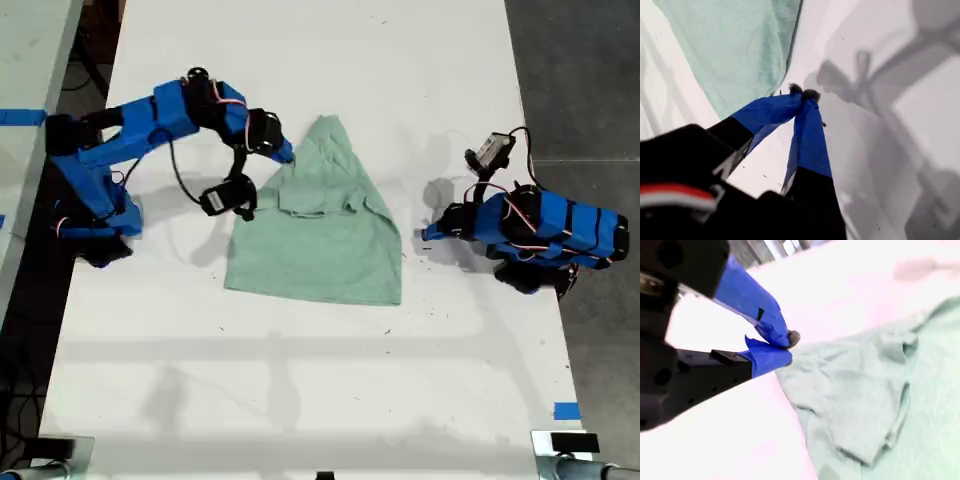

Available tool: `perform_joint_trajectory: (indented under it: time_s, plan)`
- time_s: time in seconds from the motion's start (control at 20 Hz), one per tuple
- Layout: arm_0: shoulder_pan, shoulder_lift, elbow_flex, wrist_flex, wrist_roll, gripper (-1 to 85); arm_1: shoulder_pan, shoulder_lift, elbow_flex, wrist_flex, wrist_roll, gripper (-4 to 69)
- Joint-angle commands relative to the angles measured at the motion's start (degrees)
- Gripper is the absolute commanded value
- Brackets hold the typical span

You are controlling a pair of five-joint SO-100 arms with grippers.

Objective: Fold t shirt

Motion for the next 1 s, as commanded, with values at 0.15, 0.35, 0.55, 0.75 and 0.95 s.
perform_joint_trajectory:
  time_s: [0.15, 0.35, 0.55, 0.75, 0.95]
  plan:
    - [4.39, 72.51, 71.02, -23.29, -8.17, -0.1, -0.35, 0.53, 2.20, -0.09, 0.26, -0.2]
    - [8.35, 93.96, 95.36, -28.39, -8.96, -0.1, -0.18, 0.53, 2.29, -0.18, 0.35, -0.2]
    - [7.91, 103.01, 102.74, -23.20, -8.00, -0.1, -0.09, 0.53, 2.29, -0.18, 0.62, -0.2]
    - [7.47, 103.01, 103.10, -22.94, -8.61, -0.1, -0.09, 0.53, 2.29, -0.09, 0.70, -0.2]
    - [7.73, 103.01, 103.18, -22.76, -8.96, -0.1, -0.18, 0.53, 2.29, -0.09, 0.62, -0.2]
